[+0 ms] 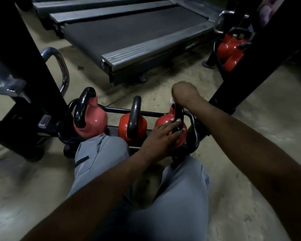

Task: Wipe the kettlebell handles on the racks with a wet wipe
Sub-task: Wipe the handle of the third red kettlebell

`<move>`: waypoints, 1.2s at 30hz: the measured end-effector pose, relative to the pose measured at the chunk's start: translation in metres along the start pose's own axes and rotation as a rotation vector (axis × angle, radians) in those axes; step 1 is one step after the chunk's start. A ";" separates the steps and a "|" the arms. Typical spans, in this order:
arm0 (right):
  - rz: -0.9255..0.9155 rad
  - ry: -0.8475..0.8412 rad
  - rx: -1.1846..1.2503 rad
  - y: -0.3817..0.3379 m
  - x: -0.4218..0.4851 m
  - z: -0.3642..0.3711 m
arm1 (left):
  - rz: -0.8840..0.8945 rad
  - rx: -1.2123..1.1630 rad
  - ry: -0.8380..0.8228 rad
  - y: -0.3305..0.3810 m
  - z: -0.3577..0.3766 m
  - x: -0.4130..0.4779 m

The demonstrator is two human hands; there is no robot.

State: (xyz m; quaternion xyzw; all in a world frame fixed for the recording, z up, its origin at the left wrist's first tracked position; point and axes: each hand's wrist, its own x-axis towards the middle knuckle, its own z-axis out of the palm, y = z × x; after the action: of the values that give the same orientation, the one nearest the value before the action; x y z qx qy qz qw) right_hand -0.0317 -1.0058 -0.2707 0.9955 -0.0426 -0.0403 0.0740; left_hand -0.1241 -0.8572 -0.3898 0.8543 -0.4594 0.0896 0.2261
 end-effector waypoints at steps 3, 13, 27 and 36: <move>0.200 0.003 0.370 0.031 0.006 0.007 | 0.009 -0.029 -0.024 -0.002 -0.012 0.002; 0.468 0.042 1.237 0.042 -0.001 0.041 | 0.065 -0.072 0.067 -0.021 -0.021 0.034; -0.026 -0.246 -0.228 -0.022 0.048 0.002 | -0.022 -0.001 -0.031 -0.020 -0.012 0.022; -0.105 -0.221 -0.372 -0.026 0.045 0.018 | -0.033 -0.005 -0.089 -0.020 -0.017 0.021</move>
State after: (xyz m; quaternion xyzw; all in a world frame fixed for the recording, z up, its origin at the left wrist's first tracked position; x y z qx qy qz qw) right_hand 0.0132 -0.9873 -0.2959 0.9550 0.0098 -0.1603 0.2493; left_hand -0.0949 -0.8550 -0.3733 0.8644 -0.4548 0.0468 0.2091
